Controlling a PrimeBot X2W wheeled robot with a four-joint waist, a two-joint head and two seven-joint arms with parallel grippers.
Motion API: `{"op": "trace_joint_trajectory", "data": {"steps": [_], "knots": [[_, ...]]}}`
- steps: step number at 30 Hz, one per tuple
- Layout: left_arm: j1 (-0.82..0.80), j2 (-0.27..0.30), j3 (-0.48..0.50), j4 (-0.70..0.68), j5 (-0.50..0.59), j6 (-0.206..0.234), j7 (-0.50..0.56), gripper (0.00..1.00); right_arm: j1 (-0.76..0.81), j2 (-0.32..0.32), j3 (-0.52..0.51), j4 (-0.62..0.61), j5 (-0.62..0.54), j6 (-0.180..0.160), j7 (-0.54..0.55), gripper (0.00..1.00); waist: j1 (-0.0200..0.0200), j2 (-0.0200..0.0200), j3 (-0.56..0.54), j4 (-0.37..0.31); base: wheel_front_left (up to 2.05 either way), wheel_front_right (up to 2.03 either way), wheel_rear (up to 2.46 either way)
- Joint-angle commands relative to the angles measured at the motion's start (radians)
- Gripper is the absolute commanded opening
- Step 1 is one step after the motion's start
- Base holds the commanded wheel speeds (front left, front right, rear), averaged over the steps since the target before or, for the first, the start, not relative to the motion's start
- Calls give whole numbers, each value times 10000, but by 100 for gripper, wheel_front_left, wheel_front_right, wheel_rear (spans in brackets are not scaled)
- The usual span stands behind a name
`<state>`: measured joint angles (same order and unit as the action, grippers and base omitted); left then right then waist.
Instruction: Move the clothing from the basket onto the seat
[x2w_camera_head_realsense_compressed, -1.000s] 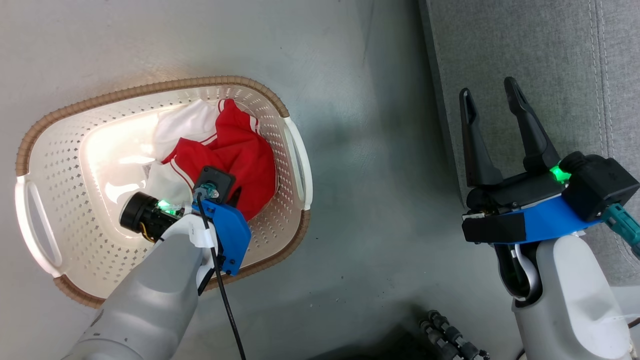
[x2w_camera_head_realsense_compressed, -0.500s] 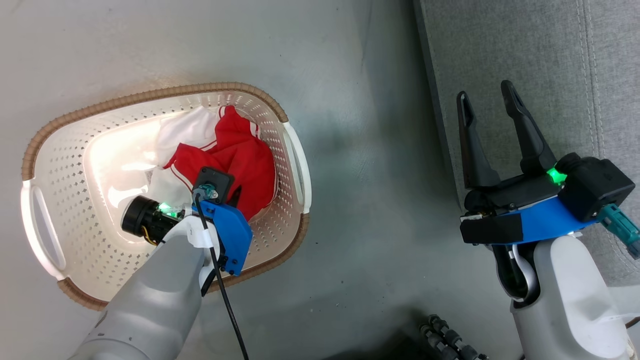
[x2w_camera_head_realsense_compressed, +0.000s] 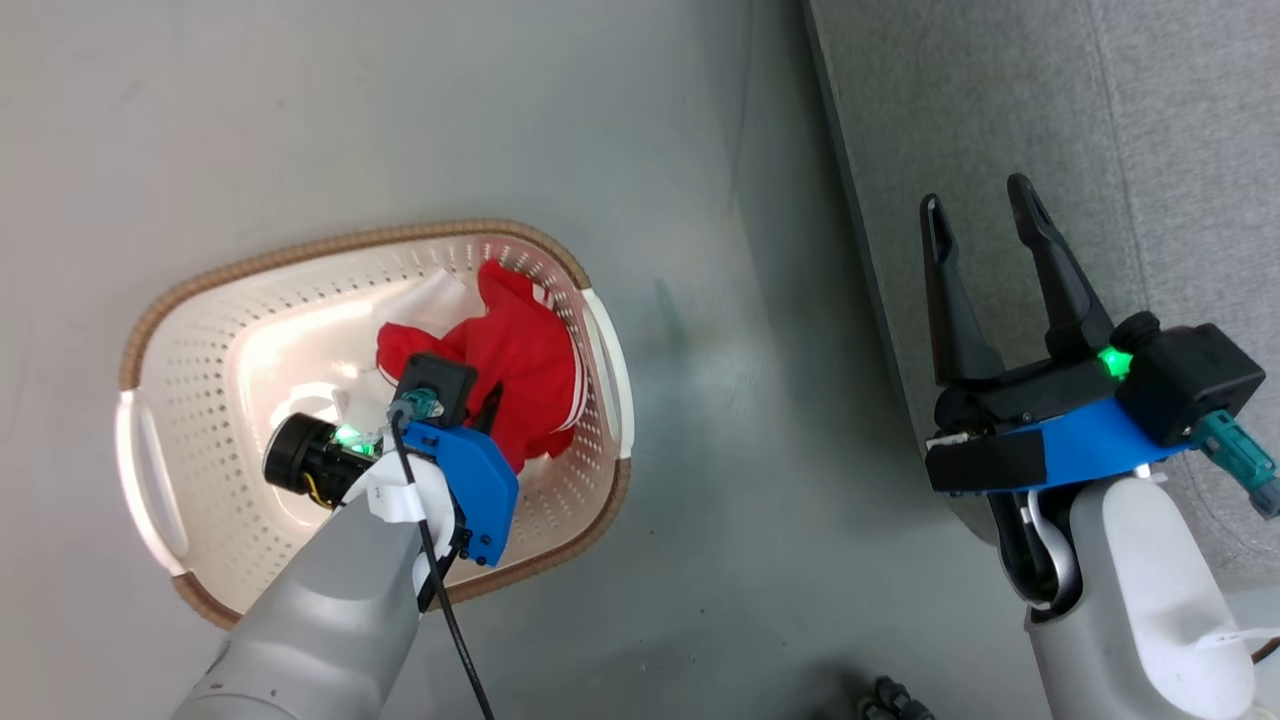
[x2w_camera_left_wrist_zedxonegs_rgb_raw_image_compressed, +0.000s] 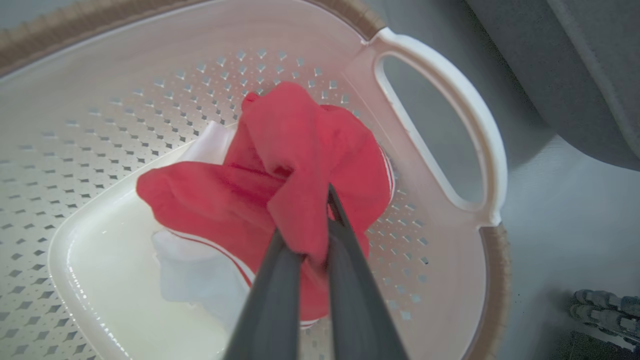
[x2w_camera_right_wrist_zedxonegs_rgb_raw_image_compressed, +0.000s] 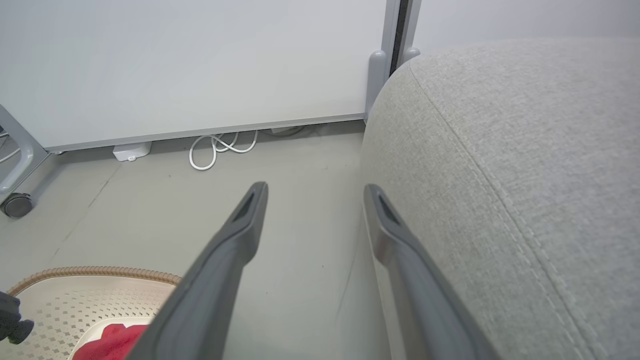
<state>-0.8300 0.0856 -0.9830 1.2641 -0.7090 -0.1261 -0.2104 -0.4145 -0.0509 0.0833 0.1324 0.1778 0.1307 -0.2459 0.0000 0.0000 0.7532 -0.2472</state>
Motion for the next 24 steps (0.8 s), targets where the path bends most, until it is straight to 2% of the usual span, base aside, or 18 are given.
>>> {"op": "trace_joint_trajectory", "data": {"steps": [1,4,15,24], "knots": [[93,36,13,-101,-113,-36,-77,0,179,9,-39,56,15,1,26,100,0,0,-676,212,0,0,0],[344,-15,-67,-384,-300,-43,-122,0,326,7,-59,119,-31,1,78,100,0,0,-1150,315,0,0,0],[1560,244,-943,-2094,-1287,-48,-435,0,1562,1,-293,780,-193,1,398,100,0,0,-4001,980,0,0,0],[1814,252,-1716,-3010,-1761,-50,-551,0,2538,1,-590,908,-168,3,768,100,0,0,-5617,1611,0,0,0]]}}
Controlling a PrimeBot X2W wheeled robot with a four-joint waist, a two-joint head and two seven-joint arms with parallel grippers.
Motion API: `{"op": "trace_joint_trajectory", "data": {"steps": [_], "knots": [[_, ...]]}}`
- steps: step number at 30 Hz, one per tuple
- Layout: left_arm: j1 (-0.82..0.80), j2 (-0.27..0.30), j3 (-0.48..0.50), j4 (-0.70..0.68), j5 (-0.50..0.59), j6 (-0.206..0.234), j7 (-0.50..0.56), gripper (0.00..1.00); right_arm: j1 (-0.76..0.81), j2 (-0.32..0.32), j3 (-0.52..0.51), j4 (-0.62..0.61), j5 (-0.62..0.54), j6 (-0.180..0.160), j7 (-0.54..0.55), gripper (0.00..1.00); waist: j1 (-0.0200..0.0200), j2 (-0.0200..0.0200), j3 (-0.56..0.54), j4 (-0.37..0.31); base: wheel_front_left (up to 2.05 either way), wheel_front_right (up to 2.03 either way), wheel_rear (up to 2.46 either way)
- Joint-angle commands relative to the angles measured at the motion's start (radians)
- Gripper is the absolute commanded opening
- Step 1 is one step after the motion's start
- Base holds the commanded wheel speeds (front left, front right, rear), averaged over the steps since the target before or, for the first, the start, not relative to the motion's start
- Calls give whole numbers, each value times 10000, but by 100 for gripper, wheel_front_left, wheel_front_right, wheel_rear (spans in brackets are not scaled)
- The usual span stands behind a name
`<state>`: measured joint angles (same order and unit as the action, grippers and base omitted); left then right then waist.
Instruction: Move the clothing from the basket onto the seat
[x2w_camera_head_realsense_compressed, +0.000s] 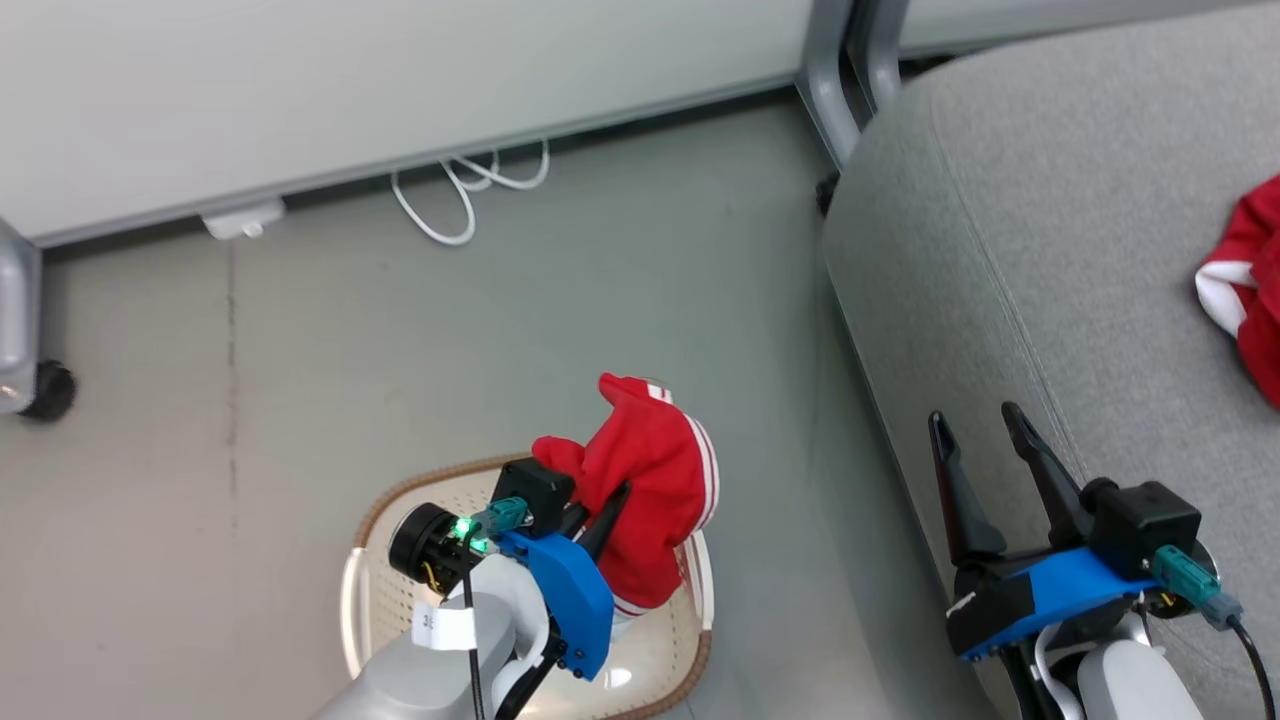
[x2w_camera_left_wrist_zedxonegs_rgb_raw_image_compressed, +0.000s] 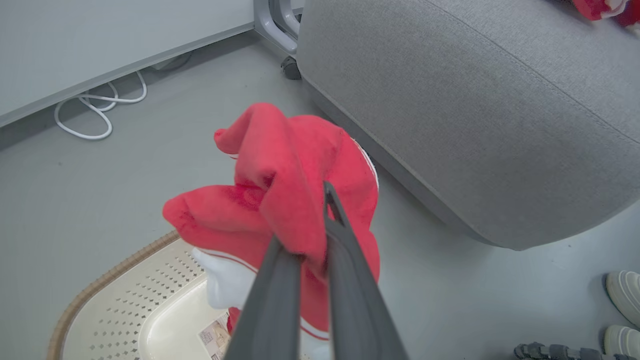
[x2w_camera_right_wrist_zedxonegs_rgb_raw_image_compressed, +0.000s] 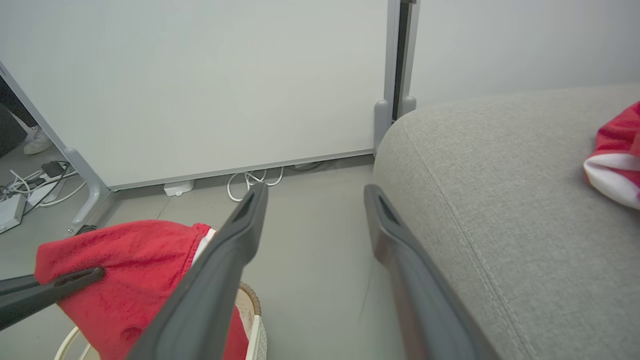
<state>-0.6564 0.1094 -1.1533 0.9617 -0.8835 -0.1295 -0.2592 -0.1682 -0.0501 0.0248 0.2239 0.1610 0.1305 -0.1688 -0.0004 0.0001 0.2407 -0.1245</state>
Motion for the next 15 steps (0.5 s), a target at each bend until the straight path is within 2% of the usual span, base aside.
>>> {"op": "trace_joint_trajectory", "data": {"steps": [1,15], "knots": [[76,5,-77,-56,-42,-15,-67,0,175,-6,-31,-20,-17,5,14,100,4,-1,-653,454,0,0,0],[-464,-220,-132,-1691,232,-14,-72,0,1333,-8,230,-140,152,3,550,100,4,-1,-2220,1206,0,0,0]]}}
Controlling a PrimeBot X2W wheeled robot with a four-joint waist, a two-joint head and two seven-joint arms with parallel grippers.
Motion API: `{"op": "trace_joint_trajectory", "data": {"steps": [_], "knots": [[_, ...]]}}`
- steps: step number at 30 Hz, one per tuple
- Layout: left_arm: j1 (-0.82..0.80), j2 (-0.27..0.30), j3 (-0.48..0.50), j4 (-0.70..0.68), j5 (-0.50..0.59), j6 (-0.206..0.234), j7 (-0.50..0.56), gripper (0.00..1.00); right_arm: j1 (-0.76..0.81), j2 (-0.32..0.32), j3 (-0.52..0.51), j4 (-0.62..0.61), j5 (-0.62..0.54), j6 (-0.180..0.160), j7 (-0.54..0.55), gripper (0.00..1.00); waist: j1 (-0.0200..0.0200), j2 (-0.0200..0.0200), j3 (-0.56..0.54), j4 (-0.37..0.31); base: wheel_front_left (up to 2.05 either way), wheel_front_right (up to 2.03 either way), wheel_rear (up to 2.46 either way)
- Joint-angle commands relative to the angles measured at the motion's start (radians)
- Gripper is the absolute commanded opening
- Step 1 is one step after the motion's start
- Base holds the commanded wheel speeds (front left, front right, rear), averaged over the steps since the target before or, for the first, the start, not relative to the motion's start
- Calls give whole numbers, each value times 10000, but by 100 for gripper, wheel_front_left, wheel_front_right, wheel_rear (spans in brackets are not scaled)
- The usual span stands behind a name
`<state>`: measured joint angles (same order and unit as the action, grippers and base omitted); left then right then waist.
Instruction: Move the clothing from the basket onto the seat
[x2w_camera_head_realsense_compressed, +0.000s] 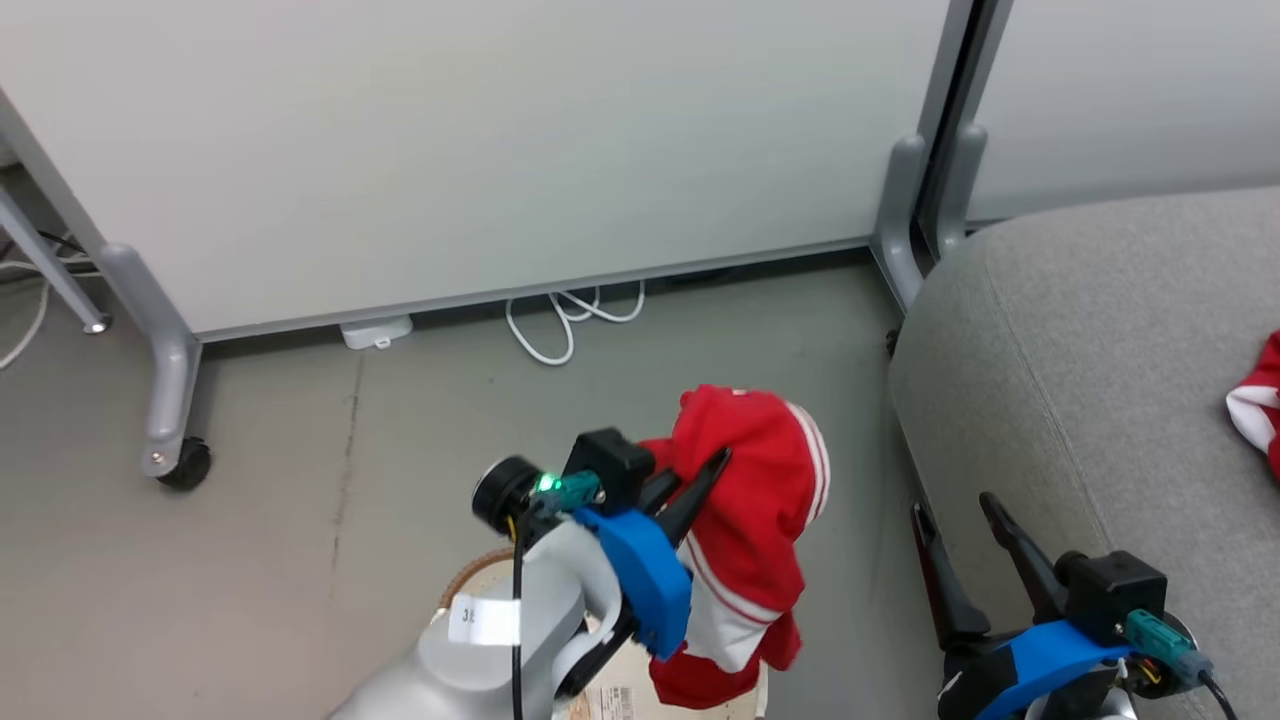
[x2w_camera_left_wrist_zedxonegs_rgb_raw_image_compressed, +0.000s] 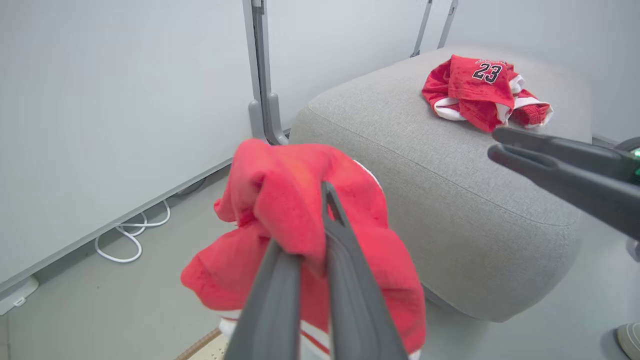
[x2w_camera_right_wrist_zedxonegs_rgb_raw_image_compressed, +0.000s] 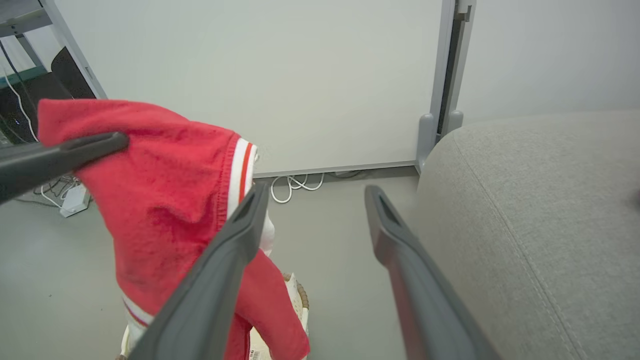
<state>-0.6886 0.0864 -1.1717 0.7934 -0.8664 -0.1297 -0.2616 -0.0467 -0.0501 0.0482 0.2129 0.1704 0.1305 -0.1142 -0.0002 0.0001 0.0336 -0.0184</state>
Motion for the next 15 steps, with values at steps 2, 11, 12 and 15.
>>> {"op": "trace_joint_trajectory", "data": {"steps": [2,11,12,15], "knots": [[-332,-63,136,-175,73,-13,-47,0,216,-6,91,-57,80,3,86,100,2,-1,-268,198,0,0,0],[-1295,-285,-67,-450,-132,-13,-48,0,271,-6,389,-202,110,5,305,100,2,-1,-494,180,0,0,0],[-1400,-296,-112,-458,-138,-13,-48,0,274,-8,401,-208,103,5,306,100,2,-1,-504,172,0,0,0],[-1652,-326,-240,-424,-263,-13,-49,0,326,-6,477,-234,67,5,358,100,2,-1,-535,143,0,0,0]]}}
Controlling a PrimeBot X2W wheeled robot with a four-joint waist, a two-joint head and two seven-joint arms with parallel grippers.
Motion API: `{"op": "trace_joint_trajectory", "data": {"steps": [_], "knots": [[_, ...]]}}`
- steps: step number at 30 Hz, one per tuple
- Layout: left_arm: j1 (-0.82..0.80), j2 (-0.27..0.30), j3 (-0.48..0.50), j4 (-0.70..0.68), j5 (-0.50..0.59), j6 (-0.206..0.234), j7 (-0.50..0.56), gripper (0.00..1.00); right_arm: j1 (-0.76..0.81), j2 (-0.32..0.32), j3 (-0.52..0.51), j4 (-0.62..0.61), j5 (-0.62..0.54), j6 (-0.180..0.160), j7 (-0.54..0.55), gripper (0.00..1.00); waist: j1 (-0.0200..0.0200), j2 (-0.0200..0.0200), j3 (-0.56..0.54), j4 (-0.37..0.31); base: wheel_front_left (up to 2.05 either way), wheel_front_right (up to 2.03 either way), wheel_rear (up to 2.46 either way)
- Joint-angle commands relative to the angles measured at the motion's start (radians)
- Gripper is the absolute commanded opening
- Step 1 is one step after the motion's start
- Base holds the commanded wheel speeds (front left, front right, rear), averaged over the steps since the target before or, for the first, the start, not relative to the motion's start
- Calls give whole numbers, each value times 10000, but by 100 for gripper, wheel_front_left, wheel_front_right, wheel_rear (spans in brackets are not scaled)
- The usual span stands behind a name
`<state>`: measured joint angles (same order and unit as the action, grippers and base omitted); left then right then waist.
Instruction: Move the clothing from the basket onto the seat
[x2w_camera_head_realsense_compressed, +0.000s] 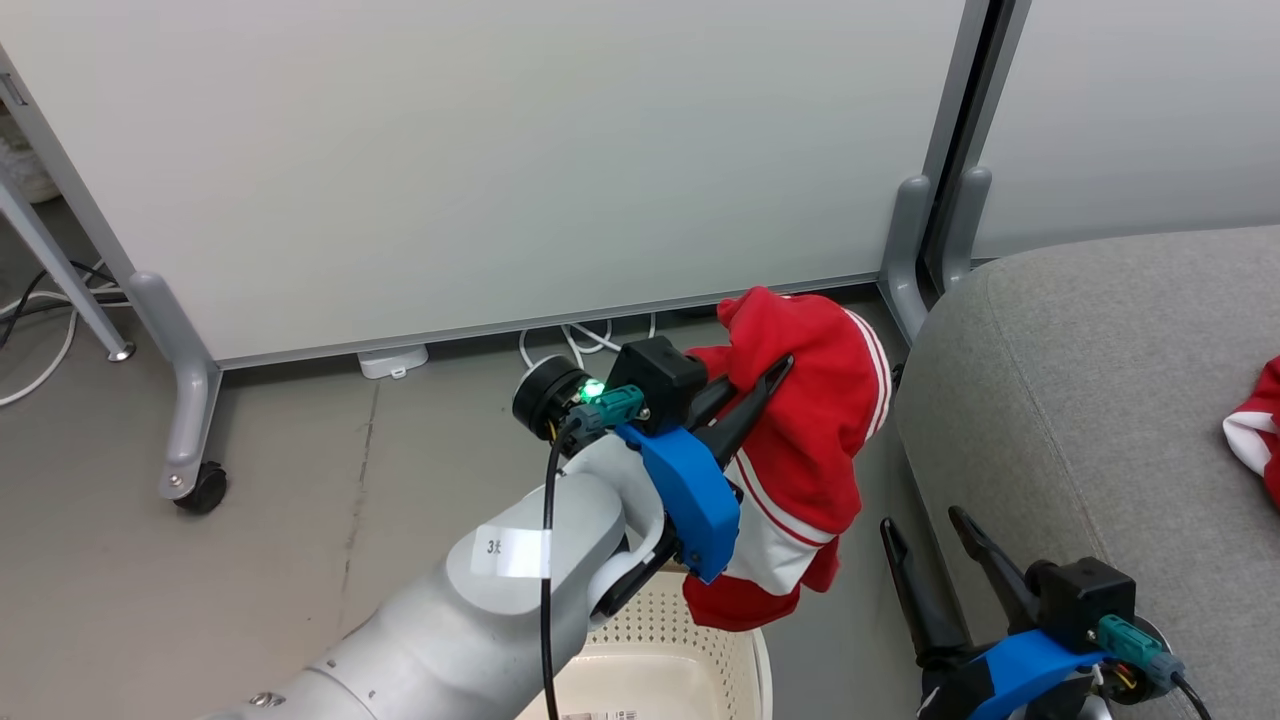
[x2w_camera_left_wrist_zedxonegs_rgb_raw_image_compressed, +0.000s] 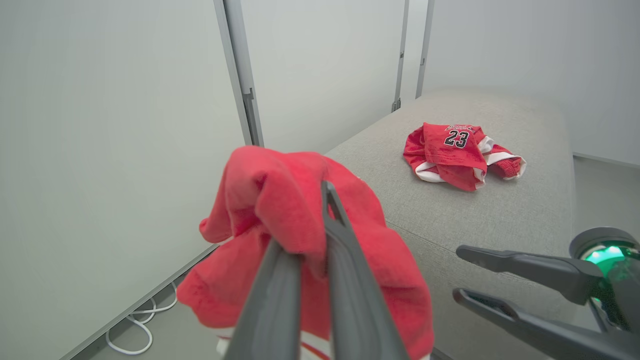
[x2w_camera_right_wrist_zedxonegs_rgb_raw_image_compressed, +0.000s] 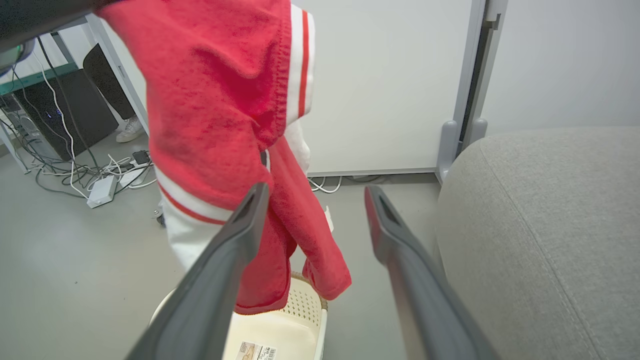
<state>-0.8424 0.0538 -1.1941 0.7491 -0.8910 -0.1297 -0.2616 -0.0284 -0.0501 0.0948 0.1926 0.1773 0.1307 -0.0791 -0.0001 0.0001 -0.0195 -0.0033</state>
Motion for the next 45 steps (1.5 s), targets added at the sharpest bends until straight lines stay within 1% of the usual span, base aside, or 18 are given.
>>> {"op": "trace_joint_trajectory", "data": {"steps": [1,7,17,25,28,32,37,45], "knots": [[-200,-13,-54,36,-79,-13,-49,0,154,-6,36,-54,-16,3,43,100,1,-1,-13,-22,0,0,0],[-462,-33,-200,7,-252,-13,-49,0,154,-6,134,-163,-34,3,148,100,1,-1,-30,-141,0,0,0],[-280,-34,-311,-11,-327,-13,-49,0,147,-6,180,-268,5,3,185,100,1,-1,61,-210,0,0,0],[-228,-37,-347,46,-348,-13,-49,0,-167,-12,1092,-540,247,1,573,100,1,-1,151,-240,0,0,0],[-239,-34,-333,56,-340,-13,-49,0,-345,-12,1261,-515,227,3,663,100,1,-1,177,-264,0,0,0],[-240,-34,-328,21,-333,-13,-49,0,-793,-12,1567,-250,278,3,962,100,1,-1,235,-296,0,0,0],[-218,-34,-357,-17,-292,-13,-49,0,-1541,-12,1602,260,173,1,1326,100,1,-1,295,-305,0,0,0],[-234,-36,-490,-156,-356,-13,-50,0,-2723,-12,1820,1352,253,1,1442,100,1,-1,346,-218,0,0,0]]}}
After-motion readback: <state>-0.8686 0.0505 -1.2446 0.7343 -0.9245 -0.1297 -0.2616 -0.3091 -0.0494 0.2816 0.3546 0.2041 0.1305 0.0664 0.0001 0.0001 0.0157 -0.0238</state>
